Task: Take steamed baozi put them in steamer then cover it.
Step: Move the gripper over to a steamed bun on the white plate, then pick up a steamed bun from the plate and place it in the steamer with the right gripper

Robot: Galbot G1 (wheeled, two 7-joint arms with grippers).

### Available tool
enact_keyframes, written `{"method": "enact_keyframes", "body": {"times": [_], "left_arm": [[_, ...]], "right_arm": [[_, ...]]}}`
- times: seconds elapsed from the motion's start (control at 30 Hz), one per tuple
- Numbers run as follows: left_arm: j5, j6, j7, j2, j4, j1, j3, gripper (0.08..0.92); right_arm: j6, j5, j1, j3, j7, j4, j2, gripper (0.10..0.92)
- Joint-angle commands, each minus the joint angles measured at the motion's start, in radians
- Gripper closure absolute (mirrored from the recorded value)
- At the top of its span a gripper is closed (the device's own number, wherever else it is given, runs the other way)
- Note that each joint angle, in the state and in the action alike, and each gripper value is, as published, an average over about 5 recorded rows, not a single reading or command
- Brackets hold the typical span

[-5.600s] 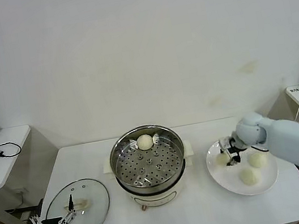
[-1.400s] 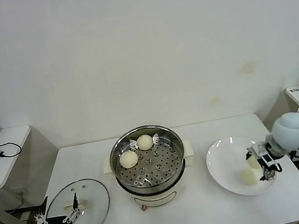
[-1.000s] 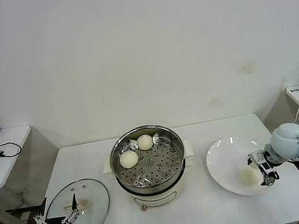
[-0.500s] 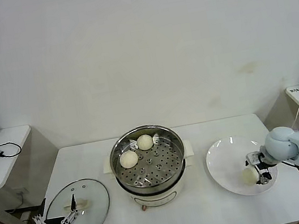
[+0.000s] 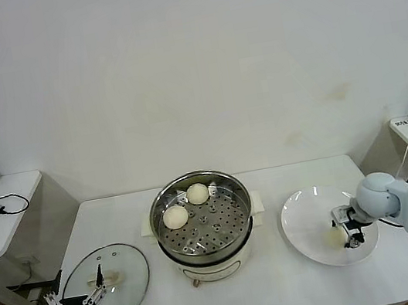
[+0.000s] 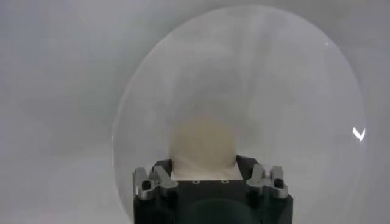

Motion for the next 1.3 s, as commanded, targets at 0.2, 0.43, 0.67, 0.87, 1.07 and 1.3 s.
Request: {"method": "enact_keyframes", "body": {"times": [0.2,0.43,0.67,0.87,1.07,1.3], "left_arm": [[-0.001,-0.001,-0.001,0.002,0.000,-0.003,0.003,0.177],[-0.001,-0.001,0.000,0.007,-0.003,-0.007,0.011,0.177],[-0.001,-0.001,-0.001,0.008,-0.009,-0.009,0.016,0.177],[-0.002,-0.002,-0.002,0.008,-0.010,-0.006,0.012,0.177],[-0.001,-0.002,-0.002,0.001,-0.015,-0.001,0.010,0.177],[0.001,-0.001,-0.002,-0.005,-0.015,0.001,0.002,0.177]], "right_arm": [[-0.022,0.126,0.243,-0.033,-0.062,0.053,-0.033,0.384],[-0.041,0.231,0.486,-0.098,-0.093,0.082,-0.021,0.381],[-0.060,0.328,0.746,-0.245,-0.080,0.069,0.121,0.381],[-0.077,0.394,0.860,-0.337,-0.036,0.035,0.334,0.382],[-0.070,0.426,0.849,-0.370,-0.007,0.018,0.503,0.381],[-0.007,0.414,0.787,-0.436,0.004,0.003,0.625,0.381]]}}
